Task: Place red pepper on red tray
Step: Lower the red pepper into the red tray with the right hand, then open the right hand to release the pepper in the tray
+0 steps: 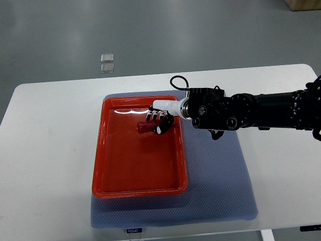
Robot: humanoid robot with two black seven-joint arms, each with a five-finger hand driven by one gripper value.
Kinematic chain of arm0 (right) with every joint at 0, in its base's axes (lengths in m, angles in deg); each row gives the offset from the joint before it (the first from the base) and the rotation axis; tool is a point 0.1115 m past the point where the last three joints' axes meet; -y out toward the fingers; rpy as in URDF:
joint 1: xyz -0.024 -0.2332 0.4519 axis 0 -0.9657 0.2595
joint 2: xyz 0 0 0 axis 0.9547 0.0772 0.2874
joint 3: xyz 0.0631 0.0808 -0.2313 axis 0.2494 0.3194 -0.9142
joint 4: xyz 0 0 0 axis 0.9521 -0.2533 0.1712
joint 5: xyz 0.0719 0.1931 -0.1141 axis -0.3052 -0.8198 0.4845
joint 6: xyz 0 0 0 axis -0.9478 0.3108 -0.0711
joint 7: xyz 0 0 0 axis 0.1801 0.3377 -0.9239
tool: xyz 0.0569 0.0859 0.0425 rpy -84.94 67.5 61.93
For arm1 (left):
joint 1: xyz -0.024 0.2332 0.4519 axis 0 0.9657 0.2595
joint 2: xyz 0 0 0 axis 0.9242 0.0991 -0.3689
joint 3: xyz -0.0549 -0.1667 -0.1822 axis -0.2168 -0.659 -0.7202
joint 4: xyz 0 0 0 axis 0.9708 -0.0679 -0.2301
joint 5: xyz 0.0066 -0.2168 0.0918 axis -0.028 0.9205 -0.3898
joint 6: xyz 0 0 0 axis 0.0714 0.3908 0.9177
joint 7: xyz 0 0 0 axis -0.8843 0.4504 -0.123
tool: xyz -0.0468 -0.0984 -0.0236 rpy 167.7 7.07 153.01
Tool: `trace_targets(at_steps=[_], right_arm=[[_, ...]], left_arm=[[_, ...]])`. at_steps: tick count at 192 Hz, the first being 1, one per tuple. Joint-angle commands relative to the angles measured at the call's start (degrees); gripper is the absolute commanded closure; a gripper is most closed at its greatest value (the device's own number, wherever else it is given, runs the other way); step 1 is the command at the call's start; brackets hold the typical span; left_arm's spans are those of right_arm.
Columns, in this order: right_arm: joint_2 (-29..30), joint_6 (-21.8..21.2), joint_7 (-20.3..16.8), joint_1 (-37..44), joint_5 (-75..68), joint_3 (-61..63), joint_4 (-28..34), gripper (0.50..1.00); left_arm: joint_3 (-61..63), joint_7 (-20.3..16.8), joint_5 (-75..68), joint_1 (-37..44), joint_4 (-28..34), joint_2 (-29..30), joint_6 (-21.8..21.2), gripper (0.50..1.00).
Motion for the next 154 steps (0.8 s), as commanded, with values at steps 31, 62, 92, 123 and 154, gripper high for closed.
trace_targets(at_steps=[31, 62, 92, 123, 154], right_arm=[[0.0, -0.1, 0.8, -0.8, 0.0, 0.6, 0.1, 0.769], [0.0, -0.2, 0.8, -1.2, -0.1, 2.0, 0.1, 0.746], [0.0, -0.2, 0.8, -0.9, -0.1, 2.2, 0.1, 0.742], [0.0, -0.2, 0.9, -0.6, -0.4, 9.5, -0.1, 0.715], [0.0, -0.1, 1.1, -0.9, -1.0, 16.3, -0.1, 0.709]], left_arm=[[0.0, 0.0, 0.0, 0.0, 0.1, 0.0, 0.0, 0.500], [0.0, 0.0, 0.0, 0.0, 0.2, 0.0, 0.0, 0.500], [0.0, -0.1, 0.0, 0.0, 0.2, 0.0, -0.1, 0.500], [0.0, 0.0, 0.0, 0.0, 0.2, 0.0, 0.0, 0.500], [0.0, -0.1, 0.0, 0.0, 0.2, 0.0, 0.0, 0.500]])
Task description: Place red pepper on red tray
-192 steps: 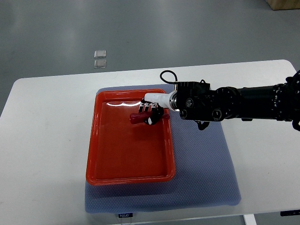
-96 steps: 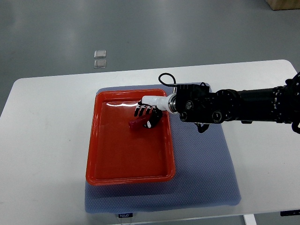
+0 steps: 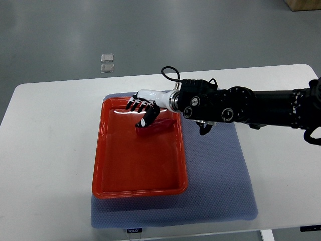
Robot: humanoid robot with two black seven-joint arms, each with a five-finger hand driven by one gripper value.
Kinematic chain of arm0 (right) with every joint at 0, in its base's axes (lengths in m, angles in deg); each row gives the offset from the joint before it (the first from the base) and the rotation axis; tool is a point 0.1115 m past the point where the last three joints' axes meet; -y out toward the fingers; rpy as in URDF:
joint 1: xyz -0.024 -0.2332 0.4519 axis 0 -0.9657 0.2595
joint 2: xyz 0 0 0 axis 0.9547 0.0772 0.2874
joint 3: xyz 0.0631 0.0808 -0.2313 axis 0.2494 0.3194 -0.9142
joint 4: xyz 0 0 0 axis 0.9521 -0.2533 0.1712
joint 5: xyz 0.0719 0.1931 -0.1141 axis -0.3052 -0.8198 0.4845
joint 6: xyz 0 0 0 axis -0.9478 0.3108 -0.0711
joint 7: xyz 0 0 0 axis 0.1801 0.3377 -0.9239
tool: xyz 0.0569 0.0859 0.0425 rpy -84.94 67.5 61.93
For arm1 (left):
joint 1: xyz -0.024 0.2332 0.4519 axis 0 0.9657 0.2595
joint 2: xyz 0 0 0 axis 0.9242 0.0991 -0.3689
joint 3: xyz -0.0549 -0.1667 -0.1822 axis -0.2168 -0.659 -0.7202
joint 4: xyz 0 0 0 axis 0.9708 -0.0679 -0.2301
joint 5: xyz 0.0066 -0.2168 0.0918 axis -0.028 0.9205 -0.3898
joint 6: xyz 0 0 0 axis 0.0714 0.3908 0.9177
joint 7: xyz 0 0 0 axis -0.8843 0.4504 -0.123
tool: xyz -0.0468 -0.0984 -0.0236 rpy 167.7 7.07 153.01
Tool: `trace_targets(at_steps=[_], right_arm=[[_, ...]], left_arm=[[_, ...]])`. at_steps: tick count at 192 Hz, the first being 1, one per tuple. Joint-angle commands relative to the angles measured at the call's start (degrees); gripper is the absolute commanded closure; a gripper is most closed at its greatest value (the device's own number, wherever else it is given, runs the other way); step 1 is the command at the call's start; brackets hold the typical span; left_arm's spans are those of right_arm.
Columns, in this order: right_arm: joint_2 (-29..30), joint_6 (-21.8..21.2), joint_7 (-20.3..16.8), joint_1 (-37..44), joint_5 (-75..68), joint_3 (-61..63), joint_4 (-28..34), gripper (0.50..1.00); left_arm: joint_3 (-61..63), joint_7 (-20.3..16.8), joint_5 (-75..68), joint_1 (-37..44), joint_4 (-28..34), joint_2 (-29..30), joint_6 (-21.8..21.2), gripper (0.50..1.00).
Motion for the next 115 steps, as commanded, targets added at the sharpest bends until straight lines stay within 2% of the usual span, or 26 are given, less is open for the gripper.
trace_targets(at_steps=[1, 25, 63, 82, 93, 106, 115], right_arm=[[0.0, 0.1, 0.2, -0.4, -0.3, 4.2, 0.0, 0.709], [0.0, 0.2, 1.1, -1.8, -0.7, 12.1, 0.0, 0.707], [-7.2, -0.1, 4.3, -8.9, -3.9, 27.9, 0.1, 0.675], [-9.7, -0.4, 6.8, -15.9, -6.0, 38.5, 0.0, 0.668], [-9.7, -0.4, 8.2, -20.5, -7.0, 45.4, 0.0, 0.644], [-9.0, -0.7, 9.4, -26.1, -9.0, 52.8, -0.2, 0.638], [-8.7, -1.5, 10.0, -31.0, -11.0, 58.4, -0.2, 0.601]], left_arm=[[0.0, 0.0, 0.0, 0.0, 0.0, 0.0, 0.0, 0.500], [0.1, 0.0, 0.0, 0.0, 0.0, 0.0, 0.0, 0.500], [0.1, 0.0, 0.0, 0.0, 0.0, 0.0, 0.0, 0.500], [0.0, 0.0, 0.0, 0.1, 0.0, 0.0, 0.0, 0.500], [0.0, 0.0, 0.0, 0.1, 0.0, 0.0, 0.0, 0.500], [0.1, 0.0, 0.0, 0.1, 0.0, 0.0, 0.0, 0.500], [0.1, 0.0, 0.0, 0.1, 0.0, 0.0, 0.0, 0.500]])
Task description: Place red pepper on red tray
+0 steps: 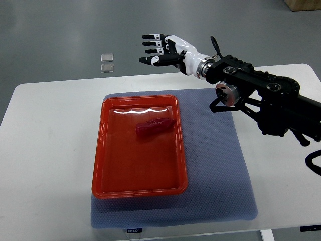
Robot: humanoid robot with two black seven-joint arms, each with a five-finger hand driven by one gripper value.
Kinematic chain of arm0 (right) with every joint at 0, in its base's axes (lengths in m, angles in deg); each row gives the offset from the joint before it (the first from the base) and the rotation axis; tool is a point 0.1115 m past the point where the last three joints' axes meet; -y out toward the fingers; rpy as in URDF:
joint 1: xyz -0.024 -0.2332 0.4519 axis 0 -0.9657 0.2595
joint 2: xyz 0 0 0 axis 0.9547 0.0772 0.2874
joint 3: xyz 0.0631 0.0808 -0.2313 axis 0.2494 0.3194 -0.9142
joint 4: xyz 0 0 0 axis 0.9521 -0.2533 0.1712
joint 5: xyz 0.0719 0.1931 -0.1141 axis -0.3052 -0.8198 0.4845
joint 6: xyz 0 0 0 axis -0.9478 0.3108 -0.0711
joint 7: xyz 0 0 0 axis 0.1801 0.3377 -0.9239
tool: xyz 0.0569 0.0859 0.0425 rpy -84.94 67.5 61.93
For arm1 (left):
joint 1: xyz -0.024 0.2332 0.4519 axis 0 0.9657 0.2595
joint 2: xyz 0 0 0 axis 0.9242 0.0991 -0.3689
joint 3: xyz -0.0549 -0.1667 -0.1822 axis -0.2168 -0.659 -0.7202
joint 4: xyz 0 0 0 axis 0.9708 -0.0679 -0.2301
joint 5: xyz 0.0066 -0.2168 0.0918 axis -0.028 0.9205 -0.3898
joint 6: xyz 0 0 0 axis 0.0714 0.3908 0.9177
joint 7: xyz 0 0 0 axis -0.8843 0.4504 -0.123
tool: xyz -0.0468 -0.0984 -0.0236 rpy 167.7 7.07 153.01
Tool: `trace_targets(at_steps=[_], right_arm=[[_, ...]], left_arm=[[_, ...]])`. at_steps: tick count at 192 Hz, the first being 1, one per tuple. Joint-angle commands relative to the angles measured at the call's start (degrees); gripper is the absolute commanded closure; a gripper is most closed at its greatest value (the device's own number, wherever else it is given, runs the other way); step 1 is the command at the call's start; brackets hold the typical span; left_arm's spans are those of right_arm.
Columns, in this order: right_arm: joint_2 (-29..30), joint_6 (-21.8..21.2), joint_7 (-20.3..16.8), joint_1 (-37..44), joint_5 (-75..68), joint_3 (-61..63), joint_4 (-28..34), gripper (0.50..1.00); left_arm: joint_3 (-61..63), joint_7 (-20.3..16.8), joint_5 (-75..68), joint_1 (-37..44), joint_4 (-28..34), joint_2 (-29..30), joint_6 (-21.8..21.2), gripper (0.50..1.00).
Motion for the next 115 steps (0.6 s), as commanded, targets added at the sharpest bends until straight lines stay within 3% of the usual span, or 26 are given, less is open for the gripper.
trace_targets(at_steps=[1, 27, 48, 115], right_arm=[[0.6, -1.0, 1.5, -8.8, -3.2, 11.0, -0.1, 0.601], [2.5, -7.0, 2.4, -17.2, -7.5, 22.6, -0.6, 0.597], [3.9, -9.5, 2.4, -22.7, -9.2, 28.2, -1.0, 0.587], [3.7, -11.9, 2.4, -23.6, -9.2, 29.5, -2.9, 0.587]], left_arm=[[0.0, 0.0, 0.0, 0.0, 0.0, 0.0, 0.0, 0.500], [0.0, 0.0, 0.0, 0.0, -0.1, 0.0, 0.0, 0.500], [0.0, 0.0, 0.0, 0.0, -0.1, 0.0, 0.0, 0.500], [-0.1, 0.0, 0.0, 0.0, -0.2, 0.0, 0.0, 0.500]])
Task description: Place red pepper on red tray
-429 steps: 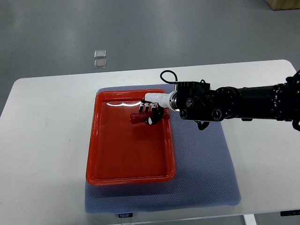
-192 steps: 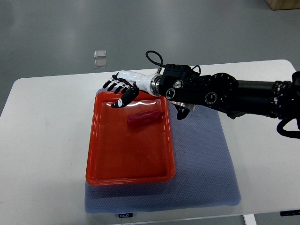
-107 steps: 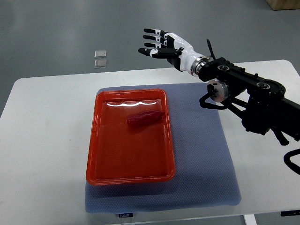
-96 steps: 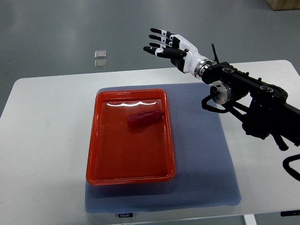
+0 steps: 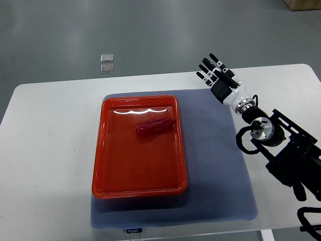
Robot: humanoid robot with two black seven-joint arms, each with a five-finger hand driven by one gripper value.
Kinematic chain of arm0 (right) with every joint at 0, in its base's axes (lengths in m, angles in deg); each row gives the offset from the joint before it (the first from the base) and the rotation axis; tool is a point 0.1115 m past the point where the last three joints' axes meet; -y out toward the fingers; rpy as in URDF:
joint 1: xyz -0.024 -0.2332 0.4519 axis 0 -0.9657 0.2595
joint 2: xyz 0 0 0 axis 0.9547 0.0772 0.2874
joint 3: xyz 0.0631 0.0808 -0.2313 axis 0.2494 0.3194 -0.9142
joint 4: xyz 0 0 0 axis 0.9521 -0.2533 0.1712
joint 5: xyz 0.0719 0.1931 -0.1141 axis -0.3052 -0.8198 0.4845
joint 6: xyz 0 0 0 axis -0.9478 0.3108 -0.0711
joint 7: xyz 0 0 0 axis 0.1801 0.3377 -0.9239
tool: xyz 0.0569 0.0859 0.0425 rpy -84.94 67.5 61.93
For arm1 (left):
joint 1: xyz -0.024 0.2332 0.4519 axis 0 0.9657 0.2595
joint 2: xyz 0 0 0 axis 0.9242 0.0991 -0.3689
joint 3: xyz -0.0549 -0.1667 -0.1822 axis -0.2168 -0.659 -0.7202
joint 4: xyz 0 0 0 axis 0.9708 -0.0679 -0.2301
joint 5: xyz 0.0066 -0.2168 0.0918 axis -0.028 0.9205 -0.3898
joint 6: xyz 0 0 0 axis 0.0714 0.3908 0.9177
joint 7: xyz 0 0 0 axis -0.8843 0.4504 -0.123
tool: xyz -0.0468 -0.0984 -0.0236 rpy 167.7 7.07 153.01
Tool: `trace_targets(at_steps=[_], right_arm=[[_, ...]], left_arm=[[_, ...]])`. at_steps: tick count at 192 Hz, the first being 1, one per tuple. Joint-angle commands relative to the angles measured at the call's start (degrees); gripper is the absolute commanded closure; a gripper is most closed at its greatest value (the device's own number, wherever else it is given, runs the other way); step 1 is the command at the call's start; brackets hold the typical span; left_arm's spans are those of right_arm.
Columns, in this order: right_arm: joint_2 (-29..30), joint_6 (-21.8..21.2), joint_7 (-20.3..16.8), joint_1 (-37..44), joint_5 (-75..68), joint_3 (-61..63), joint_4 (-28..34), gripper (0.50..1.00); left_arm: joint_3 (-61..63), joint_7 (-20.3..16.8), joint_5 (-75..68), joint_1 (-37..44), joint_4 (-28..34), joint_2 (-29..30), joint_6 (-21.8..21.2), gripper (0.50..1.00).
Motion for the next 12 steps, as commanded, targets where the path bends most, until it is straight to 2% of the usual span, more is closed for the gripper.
trace_targets(at_steps=[1, 12], right_arm=[[-0.2, -0.2, 0.0, 0.1, 0.0, 0.1, -0.1, 0.587], [-0.2, -0.2, 0.1, 0.1, 0.0, 0.1, -0.1, 0.587]], left_arm=[[0.0, 0.0, 0.0, 0.0, -0.1, 0.0, 0.0, 0.500], [0.0, 0.0, 0.0, 0.0, -0.1, 0.0, 0.0, 0.500]])
